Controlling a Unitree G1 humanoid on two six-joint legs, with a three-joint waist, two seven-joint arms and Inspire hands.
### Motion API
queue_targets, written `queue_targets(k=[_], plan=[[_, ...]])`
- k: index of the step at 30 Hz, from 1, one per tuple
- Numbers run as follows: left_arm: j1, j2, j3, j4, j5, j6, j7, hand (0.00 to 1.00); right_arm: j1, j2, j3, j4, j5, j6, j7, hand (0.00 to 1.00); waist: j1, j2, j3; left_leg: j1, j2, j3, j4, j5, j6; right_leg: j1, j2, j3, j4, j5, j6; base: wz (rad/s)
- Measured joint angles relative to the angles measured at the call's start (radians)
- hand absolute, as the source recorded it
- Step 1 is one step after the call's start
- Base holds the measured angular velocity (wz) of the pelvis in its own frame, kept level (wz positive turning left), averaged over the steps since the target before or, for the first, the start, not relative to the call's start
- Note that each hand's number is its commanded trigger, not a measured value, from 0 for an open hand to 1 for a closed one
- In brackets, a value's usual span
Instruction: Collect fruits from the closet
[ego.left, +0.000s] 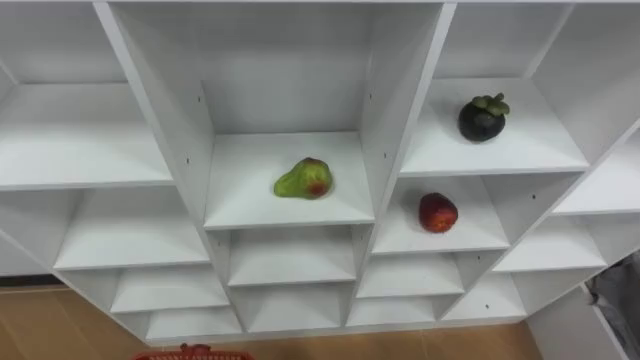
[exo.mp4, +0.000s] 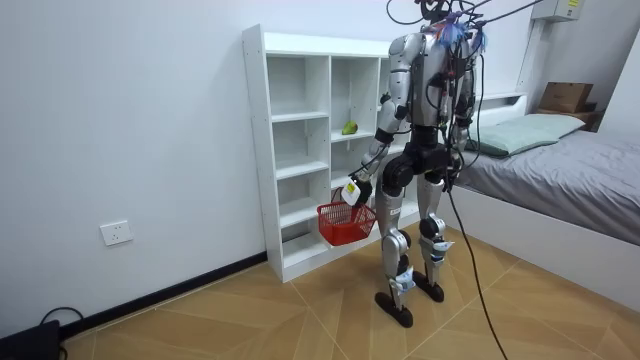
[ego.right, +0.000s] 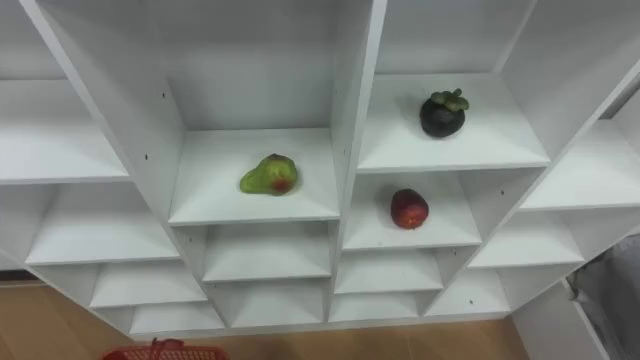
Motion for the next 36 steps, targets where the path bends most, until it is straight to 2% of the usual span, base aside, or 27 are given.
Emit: queue_targets(k=[5, 11, 20, 25, 32, 33, 36], plan=[[0.007, 0.000, 0.000, 0.000, 0.001, 0.000, 0.008, 1.00, 0.001, -0.001, 0.001, -0.001, 0.000, -0.002, -0.003, 0.00, 0.001, 0.002, 0.0014, -0.003, 0.000, -0.006, 0.000, 0.000, 0.000, 0.006, -0.001, -0.006, -0.001, 0.000, 0.000, 0.03], [0.007, 0.001, 0.001, 0.000, 0.002, 0.000, 0.056, 1.00, 0.000, -0.001, 0.001, -0.001, 0.000, -0.002, -0.012, 0.00, 0.001, 0.002, 0.0019, -0.005, -0.002, -0.010, 0.000, 0.000, 0.000, 0.006, -0.002, -0.013, -0.001, 0.000, 0.000, 0.02], [0.005, 0.001, -0.001, -0.002, 0.003, 0.000, 0.068, 1.00, 0.000, 0.001, 0.003, -0.008, 0.002, -0.002, -0.041, 0.00, 0.002, 0.003, 0.0003, -0.006, -0.002, 0.003, -0.001, 0.001, 0.001, -0.001, -0.002, -0.001, 0.001, 0.000, 0.001, -0.03], [-0.003, 0.000, -0.016, -0.002, 0.001, 0.000, 0.072, 1.00, 0.002, 0.000, 0.041, -0.033, 0.000, -0.004, -0.061, 0.00, 0.000, 0.004, -0.0004, -0.007, -0.002, 0.008, -0.002, 0.001, 0.002, -0.007, -0.001, 0.007, 0.004, 0.000, 0.001, -0.03], [-0.021, 0.000, -0.023, 0.001, 0.001, -0.002, 0.082, 1.00, 0.029, 0.000, 0.069, -0.141, 0.000, -0.016, -0.084, 0.00, -0.002, 0.006, -0.0021, -0.008, -0.001, 0.009, -0.001, 0.001, 0.002, -0.008, -0.001, 0.007, 0.005, 0.000, 0.001, 0.00], [-0.020, 0.000, -0.023, -0.004, 0.001, -0.001, 0.081, 1.00, 0.054, -0.001, 0.067, -0.202, 0.000, -0.014, -0.090, 0.00, -0.002, 0.003, -0.0053, -0.007, -0.001, 0.009, -0.001, 0.001, 0.002, -0.008, -0.002, 0.007, 0.006, 0.000, 0.001, 0.00], [-0.020, 0.001, -0.020, -0.022, 0.001, -0.001, 0.081, 1.00, 0.111, -0.002, 0.066, -0.360, -0.002, -0.019, -0.091, 0.00, -0.004, 0.010, -0.0061, -0.003, -0.001, 0.010, -0.001, 0.001, 0.002, -0.006, -0.002, 0.009, 0.008, 0.000, 0.001, 0.00]])
